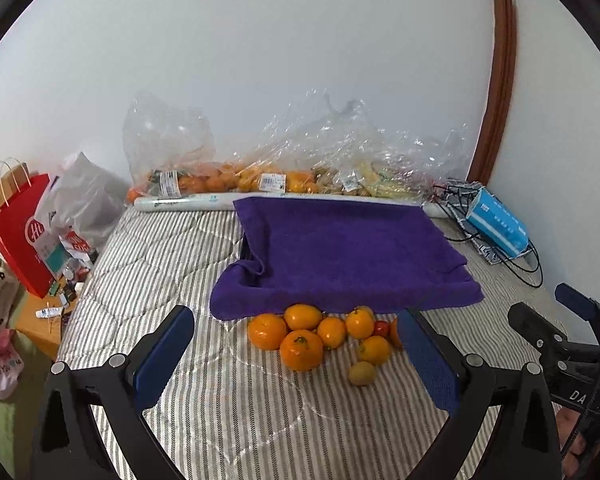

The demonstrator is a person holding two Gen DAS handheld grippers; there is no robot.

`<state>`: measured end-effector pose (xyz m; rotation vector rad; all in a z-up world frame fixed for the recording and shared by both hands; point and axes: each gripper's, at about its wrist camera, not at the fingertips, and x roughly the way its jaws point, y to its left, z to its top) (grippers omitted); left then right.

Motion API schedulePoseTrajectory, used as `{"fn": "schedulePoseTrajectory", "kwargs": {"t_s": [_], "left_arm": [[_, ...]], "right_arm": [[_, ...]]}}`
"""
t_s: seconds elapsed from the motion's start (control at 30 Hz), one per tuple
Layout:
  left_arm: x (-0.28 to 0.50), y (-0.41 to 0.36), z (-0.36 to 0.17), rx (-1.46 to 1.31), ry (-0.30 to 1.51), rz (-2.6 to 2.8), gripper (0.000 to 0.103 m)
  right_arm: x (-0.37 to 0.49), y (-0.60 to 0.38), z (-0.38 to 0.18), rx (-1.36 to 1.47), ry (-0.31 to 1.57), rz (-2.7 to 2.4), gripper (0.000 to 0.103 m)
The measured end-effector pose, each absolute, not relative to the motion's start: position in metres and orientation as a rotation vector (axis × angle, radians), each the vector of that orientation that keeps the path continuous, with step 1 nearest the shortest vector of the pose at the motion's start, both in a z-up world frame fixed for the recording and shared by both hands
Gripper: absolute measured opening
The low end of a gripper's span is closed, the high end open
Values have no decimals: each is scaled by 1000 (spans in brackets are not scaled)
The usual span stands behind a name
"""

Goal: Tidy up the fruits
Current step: 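Grasp an orange with the right tool while the left tool grasps a large orange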

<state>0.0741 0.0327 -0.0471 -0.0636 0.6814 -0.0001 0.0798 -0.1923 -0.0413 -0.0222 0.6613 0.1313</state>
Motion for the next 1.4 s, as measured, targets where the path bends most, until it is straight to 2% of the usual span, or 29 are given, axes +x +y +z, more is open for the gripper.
{"fn": "schedulePoseTrajectory", "kwargs": {"t_s": [0.33, 0.57, 0.9, 1.03, 1.23, 1.3, 1.4], "left_arm": [[99, 54, -75, -93, 745, 24, 102], [112, 73, -94, -107, 774, 53, 100], [127, 93, -121, -116, 815, 69, 98], [131, 99, -127, -141, 815, 60, 98], [136, 104, -134, -165, 830, 37, 98], [137, 105, -136, -182, 843, 7, 98], [134, 100, -139, -191, 849, -45, 98]], "right_arm": [[98, -166, -67, -106, 705, 155, 97], [113, -157, -91, -121, 732, 177, 88], [139, -151, -136, -77, 864, 239, 63], [147, -145, -149, -95, 877, 259, 62], [159, -139, -167, -121, 916, 275, 53], [161, -138, -170, -127, 913, 278, 44], [161, -138, -171, -149, 904, 287, 43]]}}
